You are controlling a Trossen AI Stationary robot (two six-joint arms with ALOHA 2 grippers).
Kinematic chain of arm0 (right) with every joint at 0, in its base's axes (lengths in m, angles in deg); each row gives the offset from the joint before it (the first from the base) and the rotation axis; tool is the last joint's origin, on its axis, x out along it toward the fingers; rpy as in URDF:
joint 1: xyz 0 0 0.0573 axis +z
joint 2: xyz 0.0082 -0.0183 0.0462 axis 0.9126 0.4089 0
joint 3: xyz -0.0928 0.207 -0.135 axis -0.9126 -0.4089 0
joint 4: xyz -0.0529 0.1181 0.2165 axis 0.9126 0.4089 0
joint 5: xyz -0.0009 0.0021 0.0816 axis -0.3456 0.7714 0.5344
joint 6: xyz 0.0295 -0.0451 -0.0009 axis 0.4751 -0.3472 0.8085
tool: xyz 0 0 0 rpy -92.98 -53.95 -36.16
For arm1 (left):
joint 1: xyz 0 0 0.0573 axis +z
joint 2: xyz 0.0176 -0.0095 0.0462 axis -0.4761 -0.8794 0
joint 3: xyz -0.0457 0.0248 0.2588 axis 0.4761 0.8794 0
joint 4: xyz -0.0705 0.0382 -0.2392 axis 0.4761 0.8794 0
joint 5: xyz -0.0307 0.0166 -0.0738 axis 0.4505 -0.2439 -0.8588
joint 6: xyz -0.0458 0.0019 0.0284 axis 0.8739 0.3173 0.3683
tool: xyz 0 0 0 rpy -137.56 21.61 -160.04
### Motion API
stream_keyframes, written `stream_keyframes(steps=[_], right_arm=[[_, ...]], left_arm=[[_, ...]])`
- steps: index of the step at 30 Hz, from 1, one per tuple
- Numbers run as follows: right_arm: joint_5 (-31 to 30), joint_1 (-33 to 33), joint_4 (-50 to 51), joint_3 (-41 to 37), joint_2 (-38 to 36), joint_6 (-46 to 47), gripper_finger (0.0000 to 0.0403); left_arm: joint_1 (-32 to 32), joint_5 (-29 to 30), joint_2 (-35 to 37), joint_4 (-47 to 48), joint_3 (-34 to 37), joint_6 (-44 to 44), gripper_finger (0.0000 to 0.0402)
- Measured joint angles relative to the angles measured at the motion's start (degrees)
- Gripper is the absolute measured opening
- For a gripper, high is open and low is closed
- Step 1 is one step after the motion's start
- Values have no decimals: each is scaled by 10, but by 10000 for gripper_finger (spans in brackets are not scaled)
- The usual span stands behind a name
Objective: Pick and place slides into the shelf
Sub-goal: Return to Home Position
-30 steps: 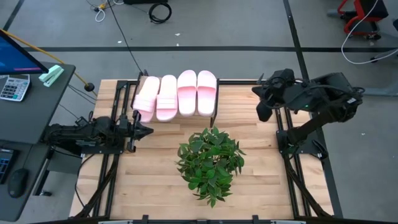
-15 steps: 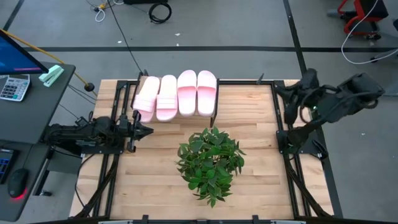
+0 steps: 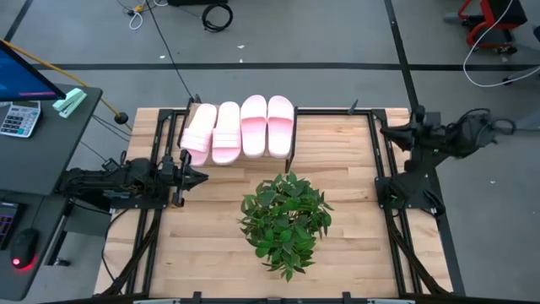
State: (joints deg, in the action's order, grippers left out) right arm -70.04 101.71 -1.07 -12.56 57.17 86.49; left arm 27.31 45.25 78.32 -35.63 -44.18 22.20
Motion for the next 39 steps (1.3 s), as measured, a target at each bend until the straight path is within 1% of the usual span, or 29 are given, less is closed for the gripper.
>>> stream_keyframes(steps=[3, 7, 9, 11, 14, 16, 18, 20, 27, 32, 35, 39], right_arm=[[9, 0, -130, -112, -90, -53, 0], [26, -1, -288, -244, -188, -116, 0], [29, -1, -343, -293, -228, -131, 0], [29, -1, -367, -330, -259, -134, 0], [23, -4, -370, -357, -262, -138, 0], [41, -9, -381, -362, -258, -131, 0], [46, -18, -378, -368, -255, -126, 0], [66, -30, -380, -371, -256, -108, 0], [140, -73, -441, -413, -253, -78, 0], [180, -116, -479, -471, -250, -40, 0], [203, -148, -484, -500, -250, -14, 0], [249, -203, -519, -533, -250, 13, 0]], left_arm=[[0, 0, 0, 0, 0, 0, 40], [0, 0, 0, 0, 0, 0, 32], [0, 0, 0, 0, 0, 0, 28], [0, 0, 0, 0, 0, 0, 25], [0, 0, 0, 0, 0, 0, 23], [0, 0, 0, 0, 0, 0, 25], [0, 0, 0, -2, 0, 0, 28], [0, 0, 0, -2, 0, 0, 32], [0, 0, 0, -3, 0, 0, 40], [0, 0, 0, -3, 0, 0, 34], [0, 0, 0, -3, 0, 0, 28], [0, 0, 0, -3, 0, 0, 23]])
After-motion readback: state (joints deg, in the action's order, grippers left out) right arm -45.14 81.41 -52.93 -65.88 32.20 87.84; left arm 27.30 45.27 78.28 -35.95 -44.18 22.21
